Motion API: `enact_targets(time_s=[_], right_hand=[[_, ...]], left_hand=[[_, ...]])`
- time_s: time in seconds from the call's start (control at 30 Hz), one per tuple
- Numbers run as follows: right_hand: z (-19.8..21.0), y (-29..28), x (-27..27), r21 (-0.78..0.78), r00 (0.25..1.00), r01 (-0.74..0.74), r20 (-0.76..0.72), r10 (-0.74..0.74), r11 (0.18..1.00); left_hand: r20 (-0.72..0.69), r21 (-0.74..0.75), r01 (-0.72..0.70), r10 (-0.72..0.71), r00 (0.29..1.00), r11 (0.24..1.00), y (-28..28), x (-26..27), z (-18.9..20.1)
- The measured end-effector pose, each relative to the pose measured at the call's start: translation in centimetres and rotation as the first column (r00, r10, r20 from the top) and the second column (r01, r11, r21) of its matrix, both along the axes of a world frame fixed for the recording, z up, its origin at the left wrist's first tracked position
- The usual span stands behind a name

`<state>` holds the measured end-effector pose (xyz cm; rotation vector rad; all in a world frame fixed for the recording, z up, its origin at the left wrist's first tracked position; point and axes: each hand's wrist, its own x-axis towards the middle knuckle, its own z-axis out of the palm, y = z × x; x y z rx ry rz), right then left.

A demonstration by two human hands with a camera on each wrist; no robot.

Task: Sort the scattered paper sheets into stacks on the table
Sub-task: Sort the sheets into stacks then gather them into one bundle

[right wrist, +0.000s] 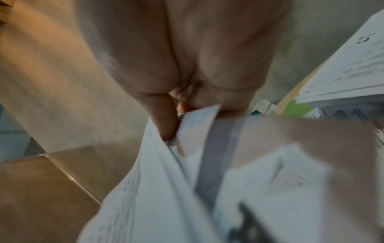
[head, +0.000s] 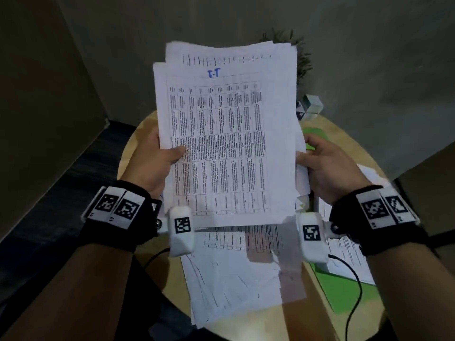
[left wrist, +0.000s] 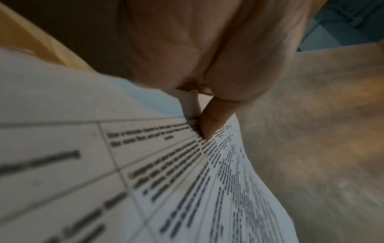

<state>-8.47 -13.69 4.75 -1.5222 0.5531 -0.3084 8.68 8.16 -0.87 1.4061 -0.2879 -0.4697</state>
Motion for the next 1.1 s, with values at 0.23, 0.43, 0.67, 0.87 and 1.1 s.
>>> enact_targets(time_s=[0.23, 0.43, 0.67, 0.87, 1.1], right_hand=[[-3.7, -1.5, -0.3, -0.064, 0.946, 0.108, -0.3, -0.123, 0.992], [-8.3, -1.3, 0.0, -0.574, 0.555, -0.316, -0.758, -0.343, 0.756], [-12.4, -1.3, 0.8, -0.585, 0.372, -0.529, -0.811, -0.452, 0.615], [-11.1, -0.6, -0.2, -0.648, 0.617, -0.141, -0.648, -0.445, 0.748], [-6.7, -2.0, -1.5, -0.637, 0.771, -0.009, -0.495, -0.4, 0.771]], left_hand=[[0.22, 0.108, -0.186, 0.159, 0.963, 0.977, 1.2, 0.5, 0.0], [0.238, 0.102, -0.256, 0.226, 0.945, 0.961, 1.6, 0.5, 0.5], [0.223, 0.086, -0.231, 0.207, 0.952, 0.969, 1.7, 0.7, 0.2], [0.195, 0.068, -0.218, 0.201, 0.96, 0.974, 1.6, 0.8, -0.1], [0.153, 0.044, -0.198, 0.189, 0.97, 0.979, 1.5, 0.7, 0.0]])
